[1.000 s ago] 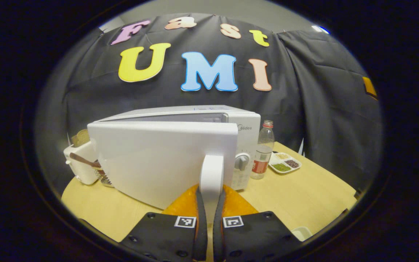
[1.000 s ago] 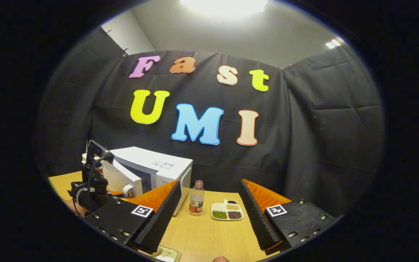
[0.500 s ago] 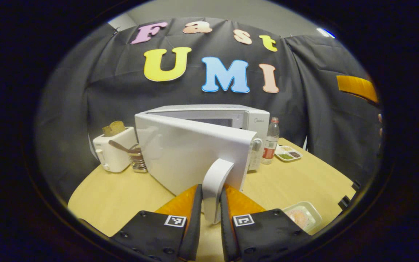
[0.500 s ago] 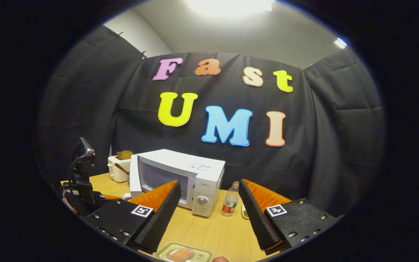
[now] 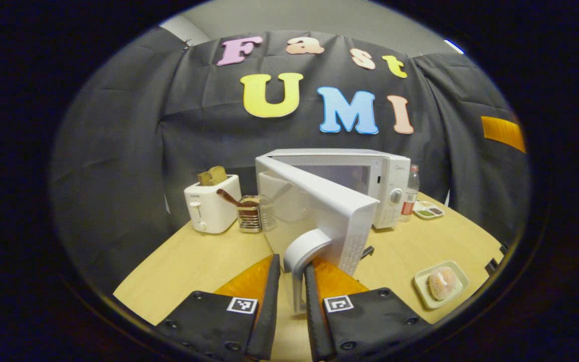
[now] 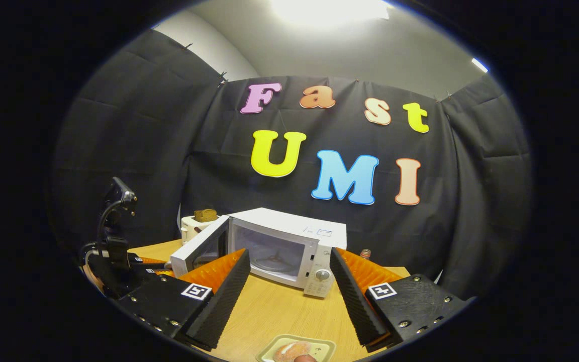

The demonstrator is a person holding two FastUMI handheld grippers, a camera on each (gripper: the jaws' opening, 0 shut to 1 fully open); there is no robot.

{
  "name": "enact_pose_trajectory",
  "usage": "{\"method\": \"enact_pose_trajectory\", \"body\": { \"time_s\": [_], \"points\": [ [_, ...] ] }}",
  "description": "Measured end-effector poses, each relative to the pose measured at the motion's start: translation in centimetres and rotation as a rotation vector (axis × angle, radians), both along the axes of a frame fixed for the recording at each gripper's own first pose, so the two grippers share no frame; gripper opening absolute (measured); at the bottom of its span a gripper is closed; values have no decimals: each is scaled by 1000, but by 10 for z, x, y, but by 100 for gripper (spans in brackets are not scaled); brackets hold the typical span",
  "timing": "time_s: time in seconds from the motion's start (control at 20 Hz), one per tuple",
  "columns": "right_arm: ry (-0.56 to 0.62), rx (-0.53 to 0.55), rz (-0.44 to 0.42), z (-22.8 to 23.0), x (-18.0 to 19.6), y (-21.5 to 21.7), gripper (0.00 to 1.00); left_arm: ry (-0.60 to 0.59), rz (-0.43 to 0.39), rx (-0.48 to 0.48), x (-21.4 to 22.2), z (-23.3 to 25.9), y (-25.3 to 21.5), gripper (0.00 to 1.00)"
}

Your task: Open the microwave oven with the left hand, put the food in, and close the microwave oven.

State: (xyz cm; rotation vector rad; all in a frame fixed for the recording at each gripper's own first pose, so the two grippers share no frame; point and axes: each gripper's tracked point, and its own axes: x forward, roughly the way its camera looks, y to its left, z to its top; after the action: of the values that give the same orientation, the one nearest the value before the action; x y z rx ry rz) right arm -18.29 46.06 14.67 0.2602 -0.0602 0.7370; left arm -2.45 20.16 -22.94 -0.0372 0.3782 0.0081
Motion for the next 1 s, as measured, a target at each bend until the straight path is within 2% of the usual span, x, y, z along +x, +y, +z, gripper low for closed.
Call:
{"method": "enact_pose_trajectory", "body": {
  "time_s": [0.1, 0.25, 0.3, 0.5, 0.6, 0.65, 0.7, 0.8, 0.85, 0.95, 1.0],
  "points": [
    [-3, -5, 9, 0, -9, 6, 97, -2, 25, -6, -8, -1, 22, 39],
    [19, -31, 18, -10, -16, 13, 98, -10, 69, -2, -20, -2, 51, 40],
    [36, -37, 14, -14, -14, 13, 98, -13, 83, 0, -24, -3, 59, 46],
    [113, -73, -3, -40, -12, 13, 98, -17, 157, 16, -37, -5, 98, 45],
    [153, -95, -9, -54, -8, 14, 98, -16, 204, 32, -41, -2, 121, 51],
    [173, -106, -9, -62, -6, 16, 98, -20, 223, 40, -44, -2, 130, 59],
    [196, -122, -6, -70, -3, 17, 98, -26, 244, 49, -46, 2, 140, 55],
    [252, -159, -5, -92, 1, 20, 98, -37, 295, 57, -54, 6, 165, 67],
    [279, -174, -6, -102, 3, 21, 98, -43, 317, 50, -59, 14, 172, 79],
    [339, -212, -13, -127, 6, 21, 98, -66, 365, 52, -70, 25, 189, 96],
    [376, -235, -9, -142, 6, 24, 98, -80, 387, 57, -76, 34, 196, 95]
  ]
}}
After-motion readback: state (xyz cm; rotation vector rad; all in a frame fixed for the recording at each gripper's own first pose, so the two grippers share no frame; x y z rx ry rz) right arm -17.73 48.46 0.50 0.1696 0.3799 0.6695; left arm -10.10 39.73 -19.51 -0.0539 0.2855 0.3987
